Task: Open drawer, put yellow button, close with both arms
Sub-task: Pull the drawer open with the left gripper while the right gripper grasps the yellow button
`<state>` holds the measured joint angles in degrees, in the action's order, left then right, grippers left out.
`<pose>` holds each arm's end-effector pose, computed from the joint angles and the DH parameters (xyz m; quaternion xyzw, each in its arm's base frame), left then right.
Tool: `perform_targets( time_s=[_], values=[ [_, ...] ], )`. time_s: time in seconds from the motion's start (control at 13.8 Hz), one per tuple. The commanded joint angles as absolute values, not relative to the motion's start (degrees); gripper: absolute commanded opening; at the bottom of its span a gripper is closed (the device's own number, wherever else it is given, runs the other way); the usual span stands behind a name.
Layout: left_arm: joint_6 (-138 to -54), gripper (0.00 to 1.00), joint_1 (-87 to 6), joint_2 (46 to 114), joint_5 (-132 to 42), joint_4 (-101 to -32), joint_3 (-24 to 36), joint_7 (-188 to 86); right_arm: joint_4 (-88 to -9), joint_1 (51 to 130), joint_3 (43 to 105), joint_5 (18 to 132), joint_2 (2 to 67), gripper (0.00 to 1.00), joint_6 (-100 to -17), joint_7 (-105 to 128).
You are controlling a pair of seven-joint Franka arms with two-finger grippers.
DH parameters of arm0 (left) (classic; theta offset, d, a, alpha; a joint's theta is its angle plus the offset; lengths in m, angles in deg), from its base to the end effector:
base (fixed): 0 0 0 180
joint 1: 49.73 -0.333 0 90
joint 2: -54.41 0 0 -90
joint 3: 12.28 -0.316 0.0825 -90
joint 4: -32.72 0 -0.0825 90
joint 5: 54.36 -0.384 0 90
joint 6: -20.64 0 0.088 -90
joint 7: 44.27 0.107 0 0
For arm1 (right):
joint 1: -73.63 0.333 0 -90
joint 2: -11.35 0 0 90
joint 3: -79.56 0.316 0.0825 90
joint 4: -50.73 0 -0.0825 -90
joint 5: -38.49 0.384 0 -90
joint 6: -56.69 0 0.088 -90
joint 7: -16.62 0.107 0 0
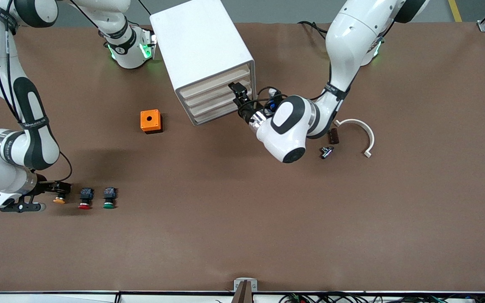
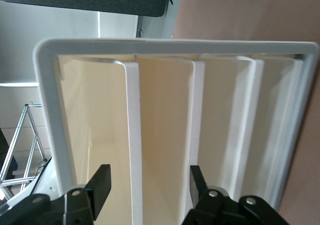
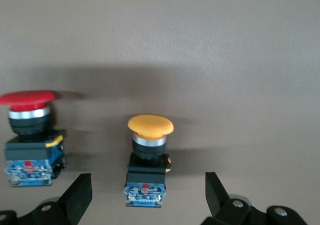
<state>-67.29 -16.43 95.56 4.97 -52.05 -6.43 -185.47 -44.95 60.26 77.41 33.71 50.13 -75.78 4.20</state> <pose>0.4653 -0.4850 0.2716 -0.3936 -0.7156 0.5037 0.2816 0.6540 -0.1805 0.2080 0.9989 0.0056 -0.0270 0.0366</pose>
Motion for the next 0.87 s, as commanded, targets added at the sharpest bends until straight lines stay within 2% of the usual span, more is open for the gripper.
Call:
perform_targets(
  time_s=[0.0, 0.07, 0.15, 0.22, 0.36, 0.44, 0.58, 0.73, 0.8],
  values=[
    [-66.55, 0.71, -14.76, 96.51, 7.07, -50.95, -6.83, -187.44, -46.74, 59.13, 78.15, 33.92, 49.84, 1.0, -78.04, 5.2],
    [-66.55, 0.71, -14.23, 96.51, 7.43, -50.95, -6.83, -188.23, -46.66, 59.13, 78.15, 34.44, 50.1, 1.0, -78.22, 6.24],
    [-66.55, 0.62, -14.05, 96.51, 7.43, -50.95, -6.83, -188.41, -46.66, 59.13, 78.15, 34.54, 50.37, 1.0, -78.23, 7.73],
    [-66.55, 0.49, -13.78, 96.59, 7.6, -50.95, -6.83, -188.41, -46.66, 59.31, 78.15, 34.62, 50.46, 1.0, -78.23, 9.4],
    [-66.55, 0.38, -13.17, 96.59, 7.52, -50.95, -6.83, -188.41, -46.66, 59.48, 78.15, 34.62, 51.16, 1.0, -78.31, 10.64],
    [-66.55, 0.38, -12.91, 96.59, 7.6, -50.95, -6.83, -188.41, -46.66, 59.4, 78.24, 34.62, 51.51, 0.95, -78.57, 10.65],
    [-66.55, 0.34, -12.29, 96.59, 7.78, -50.95, -6.83, -188.41, -46.57, 59.4, 78.24, 34.62, 52.04, 0.77, -79.01, 10.65],
    [-66.55, 0.07, -11.85, 96.59, 8.31, -50.95, -6.83, -188.32, -46.4, 59.57, 78.15, 34.62, 52.22, 0.59, -79.28, 10.65],
    [-66.55, 0.0, -11.94, 96.51, 8.22, -50.86, -6.92, -188.15, -46.39, 59.66, 78.24, 34.62, 52.22, 0.48, -79.19, 10.65]
  ],
)
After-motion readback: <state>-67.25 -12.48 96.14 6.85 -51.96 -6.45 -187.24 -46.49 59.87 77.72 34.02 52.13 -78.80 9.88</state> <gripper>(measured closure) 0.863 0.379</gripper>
